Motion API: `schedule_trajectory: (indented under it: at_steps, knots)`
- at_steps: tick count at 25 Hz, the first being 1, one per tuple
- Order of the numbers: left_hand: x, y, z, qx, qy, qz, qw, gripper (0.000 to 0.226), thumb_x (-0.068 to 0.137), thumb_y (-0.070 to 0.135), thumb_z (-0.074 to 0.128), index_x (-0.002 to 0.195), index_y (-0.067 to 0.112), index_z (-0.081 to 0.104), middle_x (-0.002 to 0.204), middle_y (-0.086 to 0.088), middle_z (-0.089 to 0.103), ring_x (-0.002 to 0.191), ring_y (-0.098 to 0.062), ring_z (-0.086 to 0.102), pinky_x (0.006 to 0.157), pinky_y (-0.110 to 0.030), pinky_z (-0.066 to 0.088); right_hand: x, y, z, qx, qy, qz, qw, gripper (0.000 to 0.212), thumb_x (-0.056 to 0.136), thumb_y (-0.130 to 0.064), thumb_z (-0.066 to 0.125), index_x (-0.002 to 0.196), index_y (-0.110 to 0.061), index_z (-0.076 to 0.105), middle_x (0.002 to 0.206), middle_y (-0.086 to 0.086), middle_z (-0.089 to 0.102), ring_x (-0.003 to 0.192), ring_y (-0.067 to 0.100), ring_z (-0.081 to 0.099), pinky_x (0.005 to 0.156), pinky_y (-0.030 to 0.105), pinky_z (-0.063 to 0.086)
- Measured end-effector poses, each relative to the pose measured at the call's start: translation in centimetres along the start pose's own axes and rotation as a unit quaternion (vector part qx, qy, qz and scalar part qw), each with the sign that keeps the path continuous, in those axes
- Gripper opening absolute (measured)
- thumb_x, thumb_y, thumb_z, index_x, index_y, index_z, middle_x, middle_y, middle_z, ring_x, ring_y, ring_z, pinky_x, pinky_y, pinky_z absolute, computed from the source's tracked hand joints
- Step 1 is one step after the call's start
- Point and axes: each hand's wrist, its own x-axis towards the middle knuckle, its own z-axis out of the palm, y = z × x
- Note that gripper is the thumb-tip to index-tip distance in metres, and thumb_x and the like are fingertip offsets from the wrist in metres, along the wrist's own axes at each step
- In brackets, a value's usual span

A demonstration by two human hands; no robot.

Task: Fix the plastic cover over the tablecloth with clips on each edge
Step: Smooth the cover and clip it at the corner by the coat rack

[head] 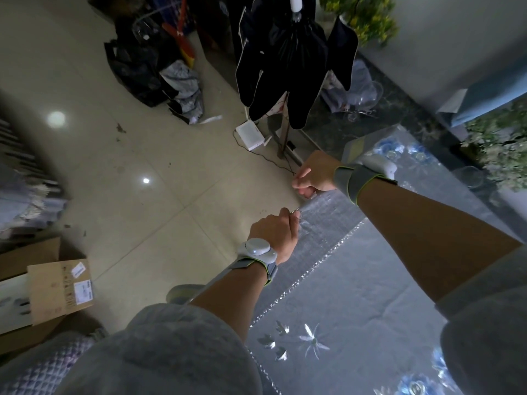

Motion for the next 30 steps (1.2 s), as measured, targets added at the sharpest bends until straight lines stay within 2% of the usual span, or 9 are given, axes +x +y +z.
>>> schedule_trajectory:
  at_steps: [2,6,7,12,14,17,19,27,30]
  knots:
    - [0.0,0.0,0.0,0.004,0.004,-0.002,1.0,0.046,0.102,0.046,0.019,0.102,0.013,0.052,0.085,-0.014,0.069,0.076,-0.038,0.065,0.061,-0.034,0.038,-0.5,0.1,0.1,0.003,0.005,-0.017,1.0,0.018,0.087,-0.02,0.07,0.096,-0.006,0.075,0.077,0.007,0.075,0.058,0.006,0.065,0.061,0.019,0.052]
    - [-0.1,0.1,0.0,0.006,0.006,0.003,1.0,0.046,0.102,0.045,0.019,0.102,0.013,0.052,0.086,-0.014,0.068,0.076,-0.037,0.065,0.06,-0.033,0.036,-2.0,1.1,0.5,-0.002,0.052,-0.06,0.997,0.013,0.085,-0.023,0.071,0.093,-0.015,0.078,0.081,0.002,0.077,0.074,0.002,0.066,0.08,0.021,0.05]
    - [-0.1,0.0,0.0,0.006,0.007,0.004,1.0,0.046,0.102,0.045,0.019,0.102,0.014,0.052,0.086,-0.013,0.069,0.076,-0.037,0.065,0.06,-0.033,0.036,-2.3,1.3,0.6,0.004,0.056,-0.065,0.996,0.013,0.084,-0.023,0.071,0.094,-0.016,0.078,0.083,0.002,0.077,0.075,0.004,0.067,0.079,0.022,0.052]
    - [0.0,0.0,0.0,0.005,0.009,0.005,1.0,0.046,0.102,0.046,0.018,0.102,0.014,0.052,0.084,-0.012,0.069,0.074,-0.035,0.065,0.059,-0.033,0.037,-1.5,1.3,0.5,-0.045,0.05,-0.052,0.996,0.017,0.086,-0.029,0.07,0.092,-0.015,0.078,0.074,-0.003,0.073,0.066,0.0,0.064,0.064,0.011,0.044]
    - [-0.1,0.0,0.1,0.007,0.008,0.006,1.0,0.047,0.102,0.046,0.018,0.102,0.013,0.051,0.083,-0.012,0.068,0.073,-0.034,0.064,0.058,-0.032,0.037,-1.5,1.4,0.4,-0.052,0.04,-0.051,0.997,0.02,0.086,-0.031,0.069,0.097,-0.016,0.077,0.085,-0.001,0.076,0.077,0.01,0.07,0.076,0.019,0.051]
    - [-0.1,0.0,0.1,0.006,0.009,0.008,1.0,0.047,0.102,0.046,0.018,0.101,0.013,0.051,0.083,-0.012,0.068,0.072,-0.034,0.064,0.058,-0.032,0.037,-1.4,1.7,0.3,-0.088,0.031,-0.056,0.994,0.027,0.091,-0.036,0.061,0.106,-0.019,0.074,0.108,0.004,0.074,0.097,0.02,0.069,0.09,0.031,0.051]
    - [0.0,-0.1,0.1,0.011,0.012,0.007,1.0,0.047,0.102,0.046,0.018,0.102,0.013,0.052,0.083,-0.012,0.068,0.073,-0.035,0.064,0.058,-0.032,0.036,-1.3,1.6,0.1,-0.111,0.02,-0.052,0.992,0.028,0.094,-0.038,0.056,0.107,-0.021,0.073,0.103,0.008,0.075,0.095,0.021,0.069,0.091,0.036,0.053]
    - [0.1,-0.1,0.1,0.005,0.005,0.004,1.0,0.048,0.102,0.046,0.017,0.101,0.013,0.051,0.083,-0.013,0.068,0.073,-0.036,0.064,0.06,-0.034,0.04,-1.8,1.3,0.1,-0.138,0.029,-0.067,0.988,0.026,0.093,-0.035,0.059,0.103,-0.017,0.076,0.09,0.007,0.076,0.082,0.018,0.07,0.082,0.032,0.055]
    - [-0.1,-0.1,0.0,0.005,0.005,0.004,1.0,0.047,0.102,0.046,0.017,0.101,0.013,0.051,0.082,-0.012,0.068,0.072,-0.035,0.064,0.059,-0.033,0.039,-1.8,1.5,-0.3,-0.154,0.032,-0.067,0.985,0.027,0.092,-0.034,0.06,0.099,-0.015,0.078,0.088,0.008,0.077,0.083,0.017,0.07,0.082,0.031,0.053]
